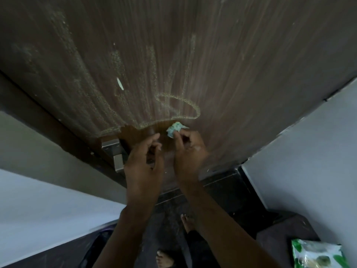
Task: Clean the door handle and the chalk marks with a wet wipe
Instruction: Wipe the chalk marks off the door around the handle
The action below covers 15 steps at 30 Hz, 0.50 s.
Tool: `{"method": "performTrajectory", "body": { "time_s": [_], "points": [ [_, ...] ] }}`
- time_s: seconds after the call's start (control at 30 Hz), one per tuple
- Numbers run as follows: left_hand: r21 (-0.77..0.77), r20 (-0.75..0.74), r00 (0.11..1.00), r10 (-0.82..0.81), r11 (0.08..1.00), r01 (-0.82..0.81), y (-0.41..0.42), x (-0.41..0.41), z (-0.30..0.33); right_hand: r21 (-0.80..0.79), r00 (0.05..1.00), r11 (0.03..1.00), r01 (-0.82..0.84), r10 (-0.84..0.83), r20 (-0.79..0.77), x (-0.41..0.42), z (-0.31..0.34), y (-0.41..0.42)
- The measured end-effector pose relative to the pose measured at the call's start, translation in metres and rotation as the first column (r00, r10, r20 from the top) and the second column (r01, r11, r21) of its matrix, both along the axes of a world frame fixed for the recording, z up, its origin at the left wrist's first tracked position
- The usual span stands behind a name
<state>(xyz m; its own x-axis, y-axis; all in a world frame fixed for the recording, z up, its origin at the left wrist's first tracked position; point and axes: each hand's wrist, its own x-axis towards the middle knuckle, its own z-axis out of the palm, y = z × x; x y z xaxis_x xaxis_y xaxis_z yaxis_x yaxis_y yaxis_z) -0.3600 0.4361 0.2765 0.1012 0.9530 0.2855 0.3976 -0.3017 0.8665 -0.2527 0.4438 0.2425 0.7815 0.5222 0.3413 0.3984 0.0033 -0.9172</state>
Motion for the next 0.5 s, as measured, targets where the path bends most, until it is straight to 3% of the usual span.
{"method": "performTrajectory", "body": {
  "time_s": [0.1, 0.23, 0.3, 0.4, 0.5],
  "points": [
    [0.006, -0.031, 1.000, -0.001, 1.000, 0.001, 0.002, 0.004, -0.001, 0.016, 0.999, 1.000, -0.019, 0.020, -0.041, 0.005, 0.000, 0.000],
    [0.000, -0.030, 0.999, 0.020, 1.000, -0.020, 0.003, 0.004, -0.002, -0.133, 0.948, 0.986, 0.096, -0.132, -0.290, 0.027, -0.020, -0.006],
    [0.001, -0.022, 0.998, 0.051, 0.999, -0.051, 0.003, 0.004, -0.001, -0.144, 0.936, 0.982, 0.123, -0.163, -0.311, 0.023, -0.019, -0.003],
    [0.038, -0.008, 0.991, 0.130, 0.991, -0.130, 0.004, 0.001, -0.002, -0.079, 0.997, 0.997, -0.018, 0.011, -0.082, -0.002, -0.013, 0.002],
    [0.073, -0.004, 0.978, 0.207, 0.976, -0.206, 0.005, -0.005, 0.000, -0.038, 0.934, 0.966, -0.256, 0.257, 0.248, -0.027, -0.008, 0.005]
  ]
}}
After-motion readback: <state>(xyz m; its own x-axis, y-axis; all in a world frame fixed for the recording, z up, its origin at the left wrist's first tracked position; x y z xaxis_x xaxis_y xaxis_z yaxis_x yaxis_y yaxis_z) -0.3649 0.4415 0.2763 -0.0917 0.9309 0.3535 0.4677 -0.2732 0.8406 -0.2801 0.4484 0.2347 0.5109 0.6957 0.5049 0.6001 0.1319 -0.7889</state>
